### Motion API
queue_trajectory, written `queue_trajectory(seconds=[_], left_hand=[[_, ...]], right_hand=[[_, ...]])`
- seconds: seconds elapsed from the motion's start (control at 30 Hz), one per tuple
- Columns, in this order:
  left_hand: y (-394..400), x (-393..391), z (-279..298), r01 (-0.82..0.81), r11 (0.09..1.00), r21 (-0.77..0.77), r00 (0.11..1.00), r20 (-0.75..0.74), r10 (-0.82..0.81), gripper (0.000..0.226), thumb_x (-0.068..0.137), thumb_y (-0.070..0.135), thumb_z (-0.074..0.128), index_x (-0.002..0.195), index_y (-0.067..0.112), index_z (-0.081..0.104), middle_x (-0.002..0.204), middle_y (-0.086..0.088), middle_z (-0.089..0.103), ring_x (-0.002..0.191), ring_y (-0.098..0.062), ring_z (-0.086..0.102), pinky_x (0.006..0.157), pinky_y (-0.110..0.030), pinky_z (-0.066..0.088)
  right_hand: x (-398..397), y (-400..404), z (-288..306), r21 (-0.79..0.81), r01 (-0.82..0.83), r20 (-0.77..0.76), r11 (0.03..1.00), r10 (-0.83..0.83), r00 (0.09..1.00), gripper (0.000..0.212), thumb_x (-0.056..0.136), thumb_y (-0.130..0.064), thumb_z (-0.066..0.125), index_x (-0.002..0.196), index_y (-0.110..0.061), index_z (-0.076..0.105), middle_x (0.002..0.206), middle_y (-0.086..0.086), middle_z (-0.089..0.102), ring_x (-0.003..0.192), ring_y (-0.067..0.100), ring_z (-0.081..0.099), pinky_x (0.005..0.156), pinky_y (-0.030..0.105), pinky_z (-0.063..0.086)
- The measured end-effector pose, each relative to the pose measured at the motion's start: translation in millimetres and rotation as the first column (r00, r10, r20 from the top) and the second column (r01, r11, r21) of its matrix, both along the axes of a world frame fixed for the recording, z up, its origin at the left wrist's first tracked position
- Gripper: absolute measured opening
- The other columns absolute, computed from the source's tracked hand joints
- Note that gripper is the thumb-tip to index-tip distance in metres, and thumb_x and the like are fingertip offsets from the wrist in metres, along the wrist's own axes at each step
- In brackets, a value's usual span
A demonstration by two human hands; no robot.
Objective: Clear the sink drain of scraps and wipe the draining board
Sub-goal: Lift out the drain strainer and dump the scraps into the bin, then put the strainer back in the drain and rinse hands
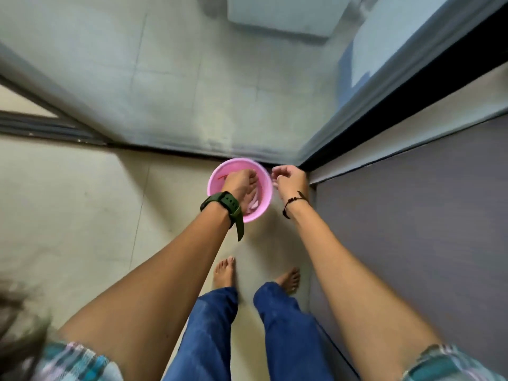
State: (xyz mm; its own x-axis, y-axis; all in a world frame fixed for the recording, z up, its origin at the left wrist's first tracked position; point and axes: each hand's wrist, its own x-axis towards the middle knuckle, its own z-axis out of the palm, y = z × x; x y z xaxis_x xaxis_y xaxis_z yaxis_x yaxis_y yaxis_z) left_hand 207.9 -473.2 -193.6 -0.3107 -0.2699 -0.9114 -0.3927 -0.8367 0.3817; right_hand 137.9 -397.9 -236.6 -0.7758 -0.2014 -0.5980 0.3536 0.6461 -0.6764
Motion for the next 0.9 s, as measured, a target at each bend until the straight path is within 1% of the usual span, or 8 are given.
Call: queue_trajectory(seconds=[0.07, 0.1, 0.23, 0.37, 0.43, 0.57, 0.77, 0.9], left_hand=[[13, -14, 36, 0.061, 0.998, -0.027, 0.996, -0.067, -0.062, 0.028, 0.093, 0.009, 0.040, 0.113, -0.001, 0.057, 0.123, -0.015, 0.058, 0.117, -0.023, 0.054, 0.102, -0.029, 0.042], [21, -22, 60, 0.093, 0.995, -0.044, 0.989, -0.109, -0.098, 0.034, 0.094, 0.010, 0.038, 0.122, -0.003, 0.052, 0.129, -0.014, 0.054, 0.124, -0.022, 0.048, 0.107, -0.031, 0.034], [58, -56, 154, 0.247, 0.960, -0.133, 0.915, -0.294, -0.276, 0.022, 0.093, 0.008, 0.039, 0.082, 0.014, 0.057, 0.085, -0.002, 0.054, 0.084, -0.011, 0.050, 0.081, -0.023, 0.040], [100, -81, 241, 0.391, 0.874, -0.288, 0.789, -0.384, -0.479, 0.019, 0.090, 0.007, 0.043, 0.076, 0.014, 0.055, 0.081, -0.004, 0.048, 0.071, -0.013, 0.043, 0.064, -0.021, 0.035], [124, -87, 280, 0.417, 0.837, -0.354, 0.720, -0.433, -0.542, 0.014, 0.089, 0.008, 0.046, 0.090, 0.009, 0.060, 0.084, -0.005, 0.053, 0.080, -0.017, 0.049, 0.068, -0.021, 0.039], [177, -97, 337, 0.475, 0.758, -0.447, 0.581, -0.487, -0.652, 0.031, 0.091, 0.012, 0.047, 0.118, 0.000, 0.057, 0.106, -0.009, 0.062, 0.105, -0.019, 0.058, 0.089, -0.025, 0.044], [293, -97, 370, 0.654, 0.565, -0.503, 0.326, -0.487, -0.810, 0.018, 0.091, 0.011, 0.044, 0.081, 0.013, 0.060, 0.081, -0.003, 0.059, 0.077, -0.012, 0.056, 0.073, -0.020, 0.042], [374, -84, 367, 0.749, 0.406, -0.524, 0.171, -0.439, -0.882, 0.019, 0.090, 0.008, 0.043, 0.079, 0.013, 0.059, 0.080, -0.003, 0.058, 0.074, -0.012, 0.053, 0.069, -0.019, 0.043]], right_hand=[[-7, 12, 49, -0.043, 0.041, -0.103, 0.998, -0.046, 0.994, 0.031, 0.081, 0.010, 0.042, 0.095, -0.001, 0.068, 0.101, 0.019, 0.071, 0.091, 0.024, 0.063, 0.094, 0.042, 0.052], [-10, 21, 77, -0.053, 0.059, -0.167, 0.997, -0.067, 0.984, 0.032, 0.082, 0.009, 0.042, 0.095, -0.001, 0.068, 0.101, 0.018, 0.071, 0.093, 0.025, 0.065, 0.094, 0.040, 0.052], [-26, 68, 184, -0.117, 0.168, -0.414, 0.979, -0.202, 0.888, 0.033, 0.083, 0.009, 0.043, 0.098, -0.005, 0.069, 0.100, 0.012, 0.072, 0.096, 0.021, 0.065, 0.084, 0.023, 0.050], [-39, 123, 271, -0.199, 0.253, -0.552, 0.947, -0.321, 0.769, 0.032, 0.084, 0.011, 0.046, 0.102, -0.004, 0.068, 0.099, 0.010, 0.070, 0.092, 0.014, 0.064, 0.074, 0.008, 0.046], [-44, 152, 306, -0.284, 0.304, -0.577, 0.909, -0.416, 0.703, 0.029, 0.083, 0.012, 0.050, 0.100, -0.002, 0.069, 0.095, 0.010, 0.070, 0.086, 0.011, 0.062, 0.070, 0.001, 0.046], [-50, 218, 355, -0.461, 0.387, -0.533, 0.799, -0.598, 0.599, 0.027, 0.082, 0.016, 0.050, 0.099, 0.004, 0.066, 0.089, 0.009, 0.065, 0.082, 0.015, 0.062, 0.067, 0.006, 0.051], [-26, 347, 386, -0.527, 0.567, -0.479, 0.633, -0.772, 0.418, 0.027, 0.081, 0.015, 0.051, 0.098, 0.002, 0.066, 0.095, 0.018, 0.069, 0.084, 0.018, 0.065, 0.077, 0.017, 0.054], [6, 427, 385, -0.528, 0.673, -0.448, 0.518, -0.843, 0.298, 0.026, 0.081, 0.013, 0.053, 0.098, 0.000, 0.067, 0.098, 0.021, 0.070, 0.087, 0.021, 0.066, 0.089, 0.031, 0.053]])
